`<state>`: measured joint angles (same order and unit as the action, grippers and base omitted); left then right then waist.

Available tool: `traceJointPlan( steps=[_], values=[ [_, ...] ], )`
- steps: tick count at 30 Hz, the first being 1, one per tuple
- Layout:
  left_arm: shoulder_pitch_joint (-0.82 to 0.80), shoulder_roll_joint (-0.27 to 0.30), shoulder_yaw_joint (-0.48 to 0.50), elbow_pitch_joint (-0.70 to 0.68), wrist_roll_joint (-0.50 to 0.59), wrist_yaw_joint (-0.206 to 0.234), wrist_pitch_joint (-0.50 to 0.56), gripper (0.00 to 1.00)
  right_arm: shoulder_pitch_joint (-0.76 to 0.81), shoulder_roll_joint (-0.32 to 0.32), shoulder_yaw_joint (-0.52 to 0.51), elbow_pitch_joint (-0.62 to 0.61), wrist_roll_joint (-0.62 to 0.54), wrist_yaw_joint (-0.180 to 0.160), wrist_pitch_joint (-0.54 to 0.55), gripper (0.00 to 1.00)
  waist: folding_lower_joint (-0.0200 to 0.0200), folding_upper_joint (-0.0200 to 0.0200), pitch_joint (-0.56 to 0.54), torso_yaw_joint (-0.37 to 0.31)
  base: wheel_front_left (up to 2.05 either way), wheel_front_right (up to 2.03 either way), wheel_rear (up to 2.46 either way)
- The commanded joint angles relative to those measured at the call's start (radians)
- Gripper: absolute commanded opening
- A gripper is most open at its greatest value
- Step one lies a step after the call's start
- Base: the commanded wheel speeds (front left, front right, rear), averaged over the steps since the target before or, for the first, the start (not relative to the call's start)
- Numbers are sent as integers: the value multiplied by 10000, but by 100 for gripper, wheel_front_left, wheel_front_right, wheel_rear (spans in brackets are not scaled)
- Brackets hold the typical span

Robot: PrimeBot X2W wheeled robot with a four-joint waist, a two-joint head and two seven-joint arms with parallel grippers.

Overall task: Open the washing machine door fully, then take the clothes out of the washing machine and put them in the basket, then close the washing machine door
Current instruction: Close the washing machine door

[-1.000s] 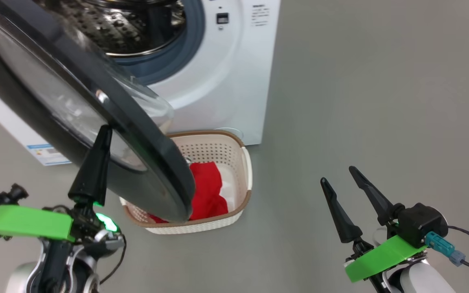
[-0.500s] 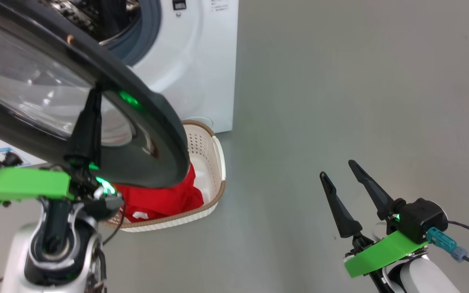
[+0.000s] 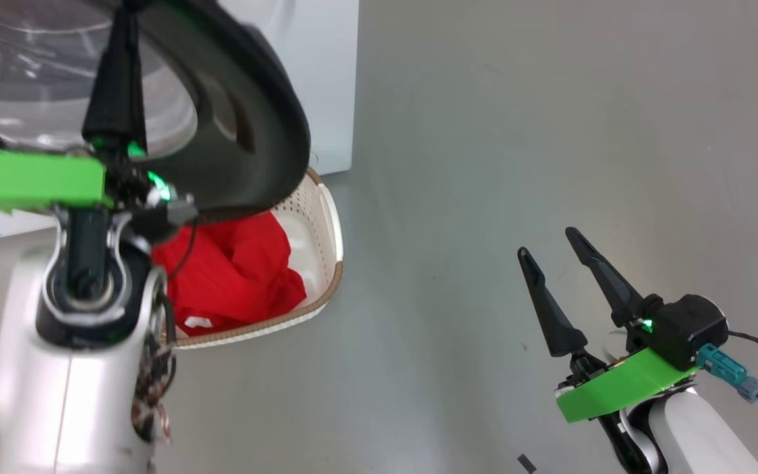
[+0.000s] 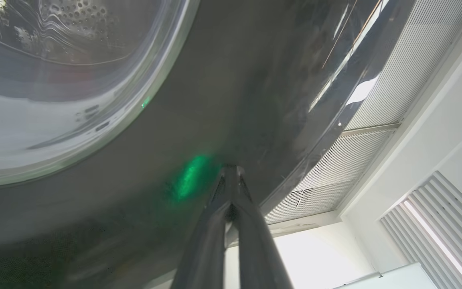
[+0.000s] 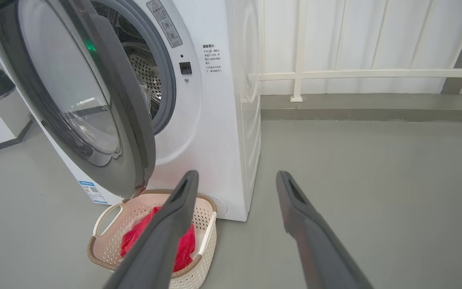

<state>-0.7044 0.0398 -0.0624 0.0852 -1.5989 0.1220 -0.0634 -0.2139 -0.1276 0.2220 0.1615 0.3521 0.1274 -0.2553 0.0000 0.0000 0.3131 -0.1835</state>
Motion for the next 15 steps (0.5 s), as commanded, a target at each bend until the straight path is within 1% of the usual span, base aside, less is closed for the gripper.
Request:
traceJointPlan(
  steps=[1, 9, 12, 15],
  values=[
    [-463, 179, 178, -104, 140, -108, -56, 0, -214, -116, 135, -266, 66, 33, -65, 100, 0, 0, 186, -112, 0, 0, 0],
    [-1695, 258, 164, 1161, 469, -449, -255, 0, -360, -131, 133, -298, 89, 33, -65, 100, 0, 0, 518, -326, 0, 0, 0],
    [-2118, 420, 120, 1589, 745, -571, -364, 0, -412, -123, 160, -280, 105, 33, -65, 100, 0, 0, 635, -429, 0, 0, 0],
    [-2507, 467, 155, 1964, 786, -654, -386, 0, -445, -142, 160, -244, 131, 33, -65, 100, 0, 0, 723, -499, 0, 0, 0]
  ],
)
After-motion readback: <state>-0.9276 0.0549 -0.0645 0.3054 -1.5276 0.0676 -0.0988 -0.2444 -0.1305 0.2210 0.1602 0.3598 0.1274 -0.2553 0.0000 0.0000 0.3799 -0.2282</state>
